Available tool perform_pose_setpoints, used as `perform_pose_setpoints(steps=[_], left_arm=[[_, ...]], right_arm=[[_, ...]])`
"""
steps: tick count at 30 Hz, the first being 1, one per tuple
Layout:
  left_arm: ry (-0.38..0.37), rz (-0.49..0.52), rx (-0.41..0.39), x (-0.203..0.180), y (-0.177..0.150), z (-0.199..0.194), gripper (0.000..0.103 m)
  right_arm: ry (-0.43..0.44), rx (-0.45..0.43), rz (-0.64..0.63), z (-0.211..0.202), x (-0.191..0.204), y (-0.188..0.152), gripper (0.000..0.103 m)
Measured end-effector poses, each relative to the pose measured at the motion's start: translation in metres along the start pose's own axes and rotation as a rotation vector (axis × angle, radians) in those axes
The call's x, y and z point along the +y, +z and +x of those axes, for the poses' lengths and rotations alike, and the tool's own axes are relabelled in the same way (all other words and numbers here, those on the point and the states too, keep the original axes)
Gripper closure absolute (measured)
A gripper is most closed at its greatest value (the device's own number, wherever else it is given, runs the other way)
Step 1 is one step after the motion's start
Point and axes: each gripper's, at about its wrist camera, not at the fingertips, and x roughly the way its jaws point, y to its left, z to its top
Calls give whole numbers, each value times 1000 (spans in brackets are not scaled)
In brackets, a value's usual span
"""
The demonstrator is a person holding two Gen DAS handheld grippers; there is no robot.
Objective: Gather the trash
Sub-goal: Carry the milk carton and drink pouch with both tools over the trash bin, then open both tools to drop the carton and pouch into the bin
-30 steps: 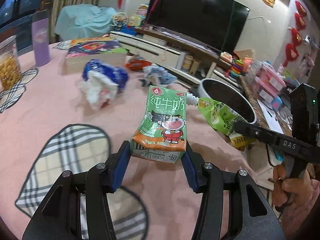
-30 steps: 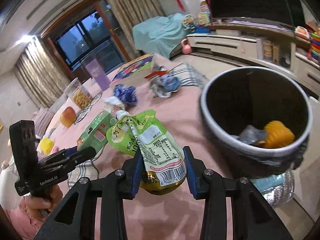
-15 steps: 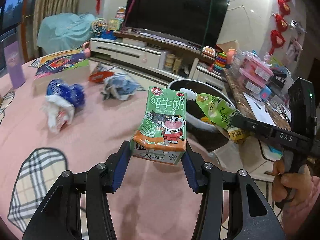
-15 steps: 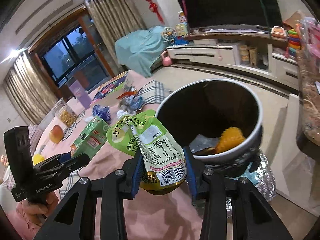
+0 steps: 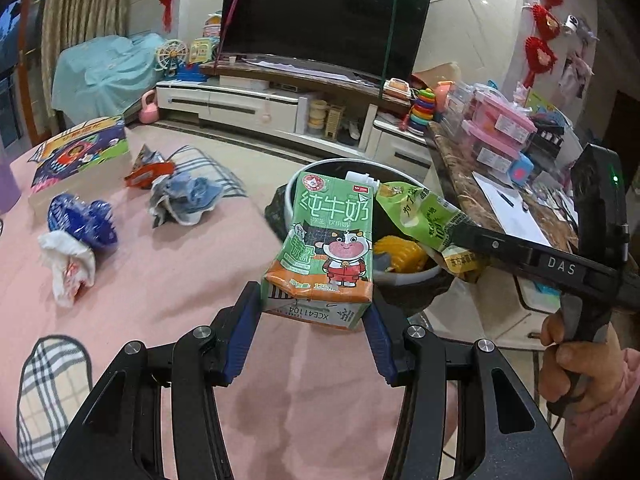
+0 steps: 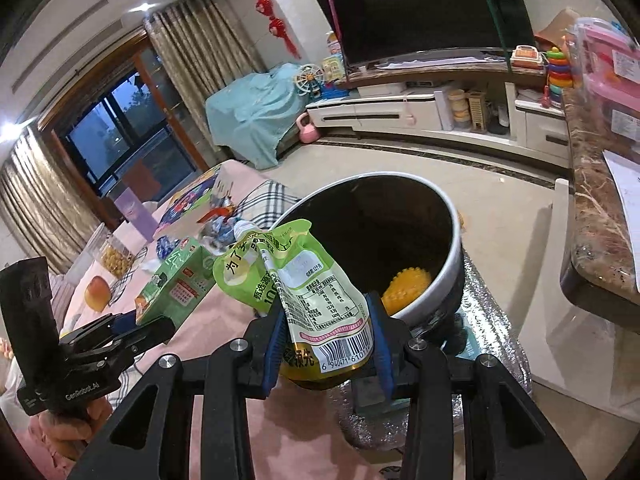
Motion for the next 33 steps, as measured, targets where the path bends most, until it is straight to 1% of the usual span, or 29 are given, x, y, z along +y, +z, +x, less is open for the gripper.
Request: perform_pose_setpoints(steps=[13,22,33], left_arm=[[-3,27,31,-17,17,28,53],[1,24,53,-17,30,47,53],[3,39,88,-20,36,64,53]], right_arm=[[-41,-5,31,10,-23,16,64],[-61,6,35,21,-31,25,64],[-100,24,26,32,-38,32,64]])
